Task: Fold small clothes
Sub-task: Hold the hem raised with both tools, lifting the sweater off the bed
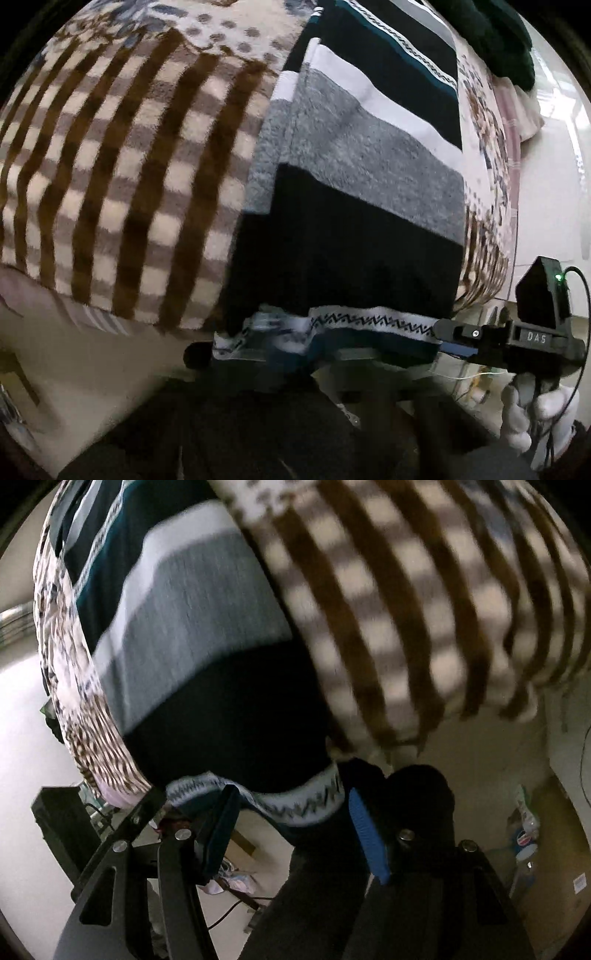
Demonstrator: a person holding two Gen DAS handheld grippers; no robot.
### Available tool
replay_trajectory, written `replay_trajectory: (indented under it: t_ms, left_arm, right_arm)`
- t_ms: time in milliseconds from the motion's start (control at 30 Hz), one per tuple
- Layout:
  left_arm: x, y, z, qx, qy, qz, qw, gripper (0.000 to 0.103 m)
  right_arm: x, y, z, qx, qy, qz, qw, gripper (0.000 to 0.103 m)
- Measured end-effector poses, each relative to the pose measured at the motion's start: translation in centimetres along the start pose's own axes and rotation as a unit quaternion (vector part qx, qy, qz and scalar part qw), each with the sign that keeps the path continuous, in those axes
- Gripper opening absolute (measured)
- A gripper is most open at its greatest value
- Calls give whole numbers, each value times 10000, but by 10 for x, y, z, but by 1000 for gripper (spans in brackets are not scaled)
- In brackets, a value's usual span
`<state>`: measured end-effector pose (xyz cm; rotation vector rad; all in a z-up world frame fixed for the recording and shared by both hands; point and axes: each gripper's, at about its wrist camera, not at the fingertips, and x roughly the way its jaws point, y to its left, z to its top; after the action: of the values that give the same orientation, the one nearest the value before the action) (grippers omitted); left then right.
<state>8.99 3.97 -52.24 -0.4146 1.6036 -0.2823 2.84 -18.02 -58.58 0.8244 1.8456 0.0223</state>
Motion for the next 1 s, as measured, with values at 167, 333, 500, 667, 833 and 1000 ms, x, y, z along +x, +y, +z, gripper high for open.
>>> replay_trajectory:
  t_ms: [167, 333, 500, 667, 833, 1000]
  left_arm:
    - [-32, 8, -15, 2, -527, 60, 9986, 2]
    - [-39, 30, -19, -39, -591, 216, 9980, 2]
    - [-7, 48, -13, -103, -396, 478, 9980, 2]
    - [-5, 57, -11, -342, -309, 290, 9985, 7]
    - [-13, 63, -12, -316, -482, -38, 9983, 67]
    - [30, 70, -5, -309, -126, -279, 9991, 67]
  right_arm:
    - [-12, -2, -15, -4, -470, -5, 9989, 13]
    - [-21, 10, -28, -194, -599, 57, 9980, 11]
    - [8, 25, -17, -415, -488, -231, 9977, 11]
    - [27, 24, -5, -507, -279, -417, 9975, 19]
    - [7, 9, -2, -428, -323, 44, 9985, 59]
    - [10, -3, 14, -571, -511, 403, 9962, 61]
